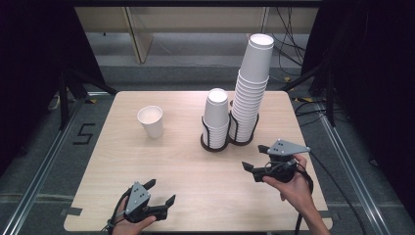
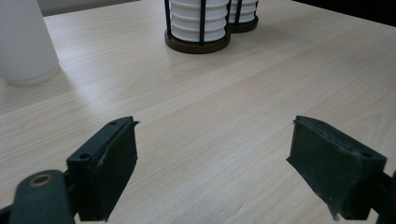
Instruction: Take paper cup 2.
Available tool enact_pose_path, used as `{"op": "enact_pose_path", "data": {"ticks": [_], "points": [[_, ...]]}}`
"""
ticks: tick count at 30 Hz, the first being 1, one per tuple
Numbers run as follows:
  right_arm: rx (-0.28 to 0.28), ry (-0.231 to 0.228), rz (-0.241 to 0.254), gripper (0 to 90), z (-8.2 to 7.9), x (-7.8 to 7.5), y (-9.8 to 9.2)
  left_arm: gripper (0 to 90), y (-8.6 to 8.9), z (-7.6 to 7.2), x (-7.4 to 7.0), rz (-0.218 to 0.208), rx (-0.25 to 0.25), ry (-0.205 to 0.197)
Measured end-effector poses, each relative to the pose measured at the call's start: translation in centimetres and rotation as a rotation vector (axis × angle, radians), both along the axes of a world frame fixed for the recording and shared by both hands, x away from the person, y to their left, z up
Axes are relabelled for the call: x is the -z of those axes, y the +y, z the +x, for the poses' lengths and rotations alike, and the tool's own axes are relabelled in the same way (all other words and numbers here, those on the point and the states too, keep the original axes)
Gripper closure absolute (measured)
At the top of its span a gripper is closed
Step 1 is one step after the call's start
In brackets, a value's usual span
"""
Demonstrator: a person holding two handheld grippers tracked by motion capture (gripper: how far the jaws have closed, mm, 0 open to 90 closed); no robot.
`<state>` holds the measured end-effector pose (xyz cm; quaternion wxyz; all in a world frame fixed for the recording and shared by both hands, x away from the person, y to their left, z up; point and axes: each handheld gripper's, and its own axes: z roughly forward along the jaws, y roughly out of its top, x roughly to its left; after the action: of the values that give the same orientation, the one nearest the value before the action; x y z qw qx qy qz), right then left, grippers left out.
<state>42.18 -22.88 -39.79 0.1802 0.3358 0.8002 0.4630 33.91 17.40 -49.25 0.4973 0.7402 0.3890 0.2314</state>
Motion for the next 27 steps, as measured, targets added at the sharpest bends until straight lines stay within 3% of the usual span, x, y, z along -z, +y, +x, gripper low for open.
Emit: {"op": "enact_pose_path", "data": {"ticks": [1,4,8,12,14,17,27], "points": [[-0.011,-0.022,-0.005,19.2,0.3,-0.4,-0.3,14.4,0.0,0.0,0.0,-0.002,-0.001,0.003],[0.022,-0.019,0.038,18.7,0.6,-1.7,-0.8,14.4,0.1,0.1,0.0,-0.014,0.001,0.004],[0.053,-0.076,0.08,18.1,1.7,-3.4,-1.6,14.4,0.1,0.2,0.1,-0.012,0.0,0.008],[0.086,-0.095,0.124,17.2,2.9,-5.3,-2.3,14.4,0.1,0.3,0.1,-0.009,0.0,0.006],[0.101,-0.084,0.138,16.5,3.4,-6.2,-2.4,14.3,0.1,0.3,0.1,-0.008,-0.001,0.008],[0.121,-0.117,0.121,15.9,4.4,-7.5,-2.6,14.4,0.1,0.5,0.2,-0.005,0.006,0.006],[0.186,-0.124,0.138,15.7,7.5,-10.9,-2.5,14.4,-0.3,0.4,0.4,0.002,0.029,0.008]]}}
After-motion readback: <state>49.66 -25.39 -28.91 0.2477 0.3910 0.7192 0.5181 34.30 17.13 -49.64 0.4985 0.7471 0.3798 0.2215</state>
